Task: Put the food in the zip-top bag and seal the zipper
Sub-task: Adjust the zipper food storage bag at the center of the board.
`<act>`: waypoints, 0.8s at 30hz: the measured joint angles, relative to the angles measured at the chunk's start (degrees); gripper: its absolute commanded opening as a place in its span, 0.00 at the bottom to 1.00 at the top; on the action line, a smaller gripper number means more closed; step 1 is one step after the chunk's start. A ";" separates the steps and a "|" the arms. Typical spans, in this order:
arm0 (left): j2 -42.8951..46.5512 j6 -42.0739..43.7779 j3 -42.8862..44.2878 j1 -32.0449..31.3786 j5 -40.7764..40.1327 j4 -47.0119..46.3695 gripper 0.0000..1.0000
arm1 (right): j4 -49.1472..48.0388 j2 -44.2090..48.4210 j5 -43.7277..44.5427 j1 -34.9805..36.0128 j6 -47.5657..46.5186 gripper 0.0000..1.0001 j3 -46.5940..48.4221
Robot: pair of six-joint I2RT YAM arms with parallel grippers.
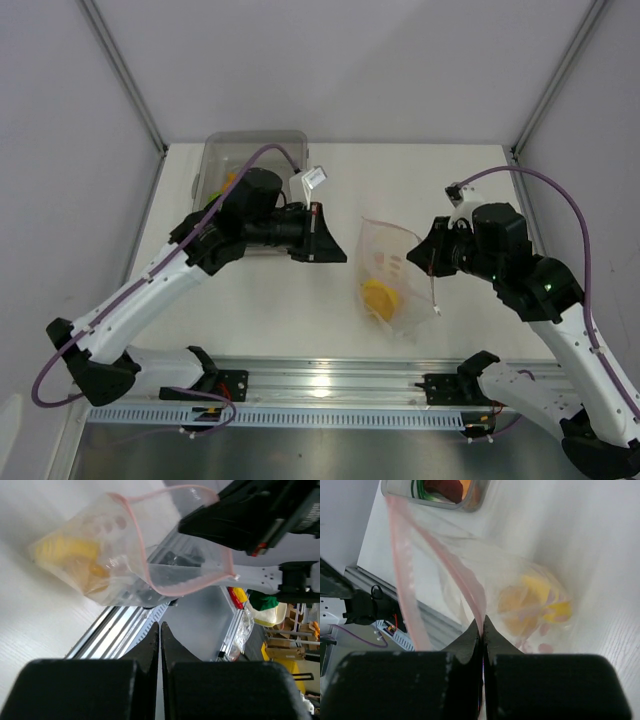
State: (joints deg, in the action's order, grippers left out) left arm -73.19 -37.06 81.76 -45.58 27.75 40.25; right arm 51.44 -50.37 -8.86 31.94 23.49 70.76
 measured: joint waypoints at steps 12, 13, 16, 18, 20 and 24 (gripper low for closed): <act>3.96 -1.40 -2.36 -2.21 -3.10 1.73 0.63 | -0.15 1.42 -0.79 0.79 0.57 0.00 -0.26; 3.82 -1.20 -1.88 -2.32 -3.37 2.21 0.68 | -0.33 1.73 -0.59 0.90 0.87 0.00 -0.42; 3.21 -1.31 -0.42 -3.56 -4.09 2.89 0.80 | -1.44 2.62 -0.11 1.49 1.95 0.00 -1.57; 3.10 -1.51 -0.31 -4.35 -4.44 2.80 0.80 | -2.29 3.13 0.70 2.56 2.86 0.00 -3.13; 2.99 -1.60 -0.33 -4.66 -5.09 2.73 0.85 | -2.49 3.19 1.18 3.52 3.48 0.00 -4.24; 2.89 -2.97 -2.03 -4.72 -6.34 0.42 0.85 | -2.69 2.62 2.89 5.09 3.93 0.00 -4.59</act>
State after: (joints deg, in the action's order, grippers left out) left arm -70.30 -40.03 79.72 -50.30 21.41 40.66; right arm 48.75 -47.75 -5.98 37.04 27.42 66.17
